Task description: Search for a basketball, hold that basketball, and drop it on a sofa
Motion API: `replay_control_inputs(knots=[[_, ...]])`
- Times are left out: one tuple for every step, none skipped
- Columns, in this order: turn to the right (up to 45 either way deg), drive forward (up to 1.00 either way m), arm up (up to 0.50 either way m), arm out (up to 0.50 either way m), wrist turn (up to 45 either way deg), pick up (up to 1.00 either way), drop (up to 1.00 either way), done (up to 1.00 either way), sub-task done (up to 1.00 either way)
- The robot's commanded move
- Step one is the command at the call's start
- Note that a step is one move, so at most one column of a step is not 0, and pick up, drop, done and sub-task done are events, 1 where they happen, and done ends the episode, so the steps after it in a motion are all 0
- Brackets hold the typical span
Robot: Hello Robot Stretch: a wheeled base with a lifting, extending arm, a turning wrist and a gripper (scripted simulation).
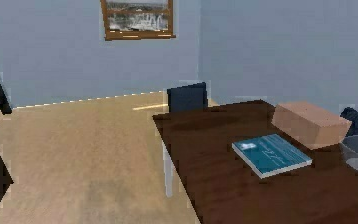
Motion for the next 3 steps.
replay_control_inputs(knots=[[0.0,0.0,0.0,0.0,45.0,0.0,0.0,0.0,0.0],[0.0,0.0,0.0,0.0,45.0,0.0,0.0,0.0,0.0],[0.0,0.0,0.0,0.0,45.0,0.0,0.0,0.0,0.0]])
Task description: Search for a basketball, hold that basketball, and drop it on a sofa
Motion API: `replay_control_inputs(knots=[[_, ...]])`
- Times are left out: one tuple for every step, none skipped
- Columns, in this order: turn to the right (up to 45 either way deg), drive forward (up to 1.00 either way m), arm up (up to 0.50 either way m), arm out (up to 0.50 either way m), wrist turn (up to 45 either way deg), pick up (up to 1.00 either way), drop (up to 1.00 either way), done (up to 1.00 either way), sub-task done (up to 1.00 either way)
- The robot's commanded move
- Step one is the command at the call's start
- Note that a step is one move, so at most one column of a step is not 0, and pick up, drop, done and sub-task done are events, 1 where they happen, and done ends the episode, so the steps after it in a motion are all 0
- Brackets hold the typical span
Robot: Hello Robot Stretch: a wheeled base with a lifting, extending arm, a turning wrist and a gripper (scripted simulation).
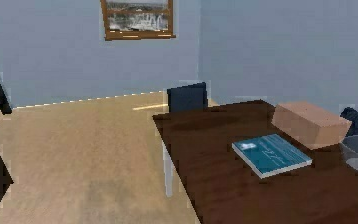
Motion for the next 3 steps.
replay_control_inputs(knots=[[0.0,0.0,0.0,0.0,21.0,0.0,0.0,0.0,0.0],[0.0,0.0,-0.2,0.0,0.0,0.0,0.0,0.0,0.0],[0.0,0.0,0.0,0.0,0.0,1.0,0.0,0.0,0.0]])
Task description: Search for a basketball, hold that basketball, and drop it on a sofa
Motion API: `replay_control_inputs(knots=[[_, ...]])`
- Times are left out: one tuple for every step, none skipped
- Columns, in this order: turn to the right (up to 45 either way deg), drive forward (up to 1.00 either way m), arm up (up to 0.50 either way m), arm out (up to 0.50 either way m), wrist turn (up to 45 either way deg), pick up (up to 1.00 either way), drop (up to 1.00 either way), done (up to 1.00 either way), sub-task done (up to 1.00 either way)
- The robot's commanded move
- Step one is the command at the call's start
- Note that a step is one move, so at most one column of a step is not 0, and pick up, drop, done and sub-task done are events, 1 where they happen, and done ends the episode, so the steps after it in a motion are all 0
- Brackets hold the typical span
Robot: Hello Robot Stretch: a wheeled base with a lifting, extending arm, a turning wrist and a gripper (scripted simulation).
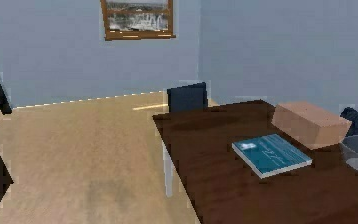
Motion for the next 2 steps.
replay_control_inputs(knots=[[0.0,0.0,0.1,0.0,0.0,0.0,0.0,0.0,0.0],[0.0,0.0,0.1,0.0,0.0,0.0,0.0,0.0,0.0]])
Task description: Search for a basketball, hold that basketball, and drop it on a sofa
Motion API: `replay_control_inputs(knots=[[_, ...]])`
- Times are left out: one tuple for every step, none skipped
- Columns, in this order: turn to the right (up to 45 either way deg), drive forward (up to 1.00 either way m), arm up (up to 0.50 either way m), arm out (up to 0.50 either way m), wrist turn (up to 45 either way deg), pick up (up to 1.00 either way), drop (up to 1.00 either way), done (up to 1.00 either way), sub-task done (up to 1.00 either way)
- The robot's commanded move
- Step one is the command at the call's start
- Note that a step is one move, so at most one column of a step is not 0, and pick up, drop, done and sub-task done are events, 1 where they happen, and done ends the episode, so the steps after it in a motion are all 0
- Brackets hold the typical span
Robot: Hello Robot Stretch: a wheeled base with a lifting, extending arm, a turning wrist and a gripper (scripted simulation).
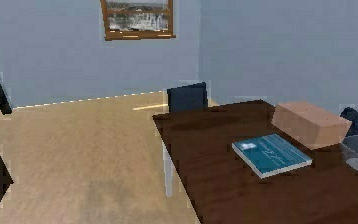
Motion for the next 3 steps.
replay_control_inputs(knots=[[0.0,0.0,0.0,0.0,-45.0,0.0,0.0,0.0,0.0],[0.0,0.0,0.0,0.0,-45.0,0.0,0.0,0.0,0.0],[0.0,0.0,0.0,0.0,-15.0,0.0,0.0,0.0,0.0]])
